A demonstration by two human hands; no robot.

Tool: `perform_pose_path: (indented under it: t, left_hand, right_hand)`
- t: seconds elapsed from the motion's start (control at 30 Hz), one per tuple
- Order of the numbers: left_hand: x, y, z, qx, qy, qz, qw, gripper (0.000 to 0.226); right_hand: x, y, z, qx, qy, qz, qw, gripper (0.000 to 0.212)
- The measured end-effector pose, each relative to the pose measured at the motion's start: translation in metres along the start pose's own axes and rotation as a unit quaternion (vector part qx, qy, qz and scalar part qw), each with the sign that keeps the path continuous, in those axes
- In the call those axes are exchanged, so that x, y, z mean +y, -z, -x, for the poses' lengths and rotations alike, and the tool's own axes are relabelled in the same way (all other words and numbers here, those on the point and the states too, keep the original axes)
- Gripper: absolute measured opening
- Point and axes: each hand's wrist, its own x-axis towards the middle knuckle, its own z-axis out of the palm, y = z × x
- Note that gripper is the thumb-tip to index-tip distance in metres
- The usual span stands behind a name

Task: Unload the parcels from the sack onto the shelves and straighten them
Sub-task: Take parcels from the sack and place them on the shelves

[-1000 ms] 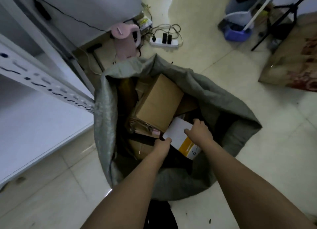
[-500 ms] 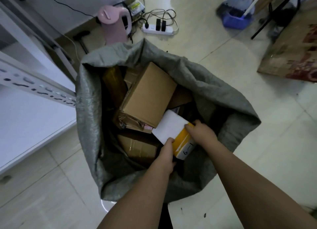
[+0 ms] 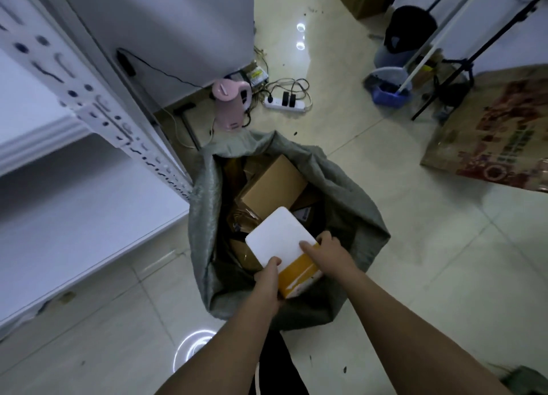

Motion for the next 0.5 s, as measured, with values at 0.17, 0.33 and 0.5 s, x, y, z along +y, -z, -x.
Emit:
perform_pose_path:
  t: [0.17, 0.33, 0.5]
  left_hand:
    - [0.043, 0.027, 0.061, 0.011, -0.111, -0.073, 0.991, 0.038]
    - [0.088, 0.048, 0.125, 0.000, -0.189, -0.077, 0.979, 0.029]
    - [0.110, 0.072, 0.175, -0.040, -0.249, -0.060, 0.966, 0.040]
  right_hand:
    - [-0.038, 0.029, 0.042, -0.008, 0.039, -0.094, 0.995, 0.066]
    - [-0.086, 0.049, 0.077, -0.014, 0.074, -0.219, 0.973, 0.073]
    - [-0.123, 0.063, 0.109, -0.041, 0.102, -0.341, 0.934, 0.078]
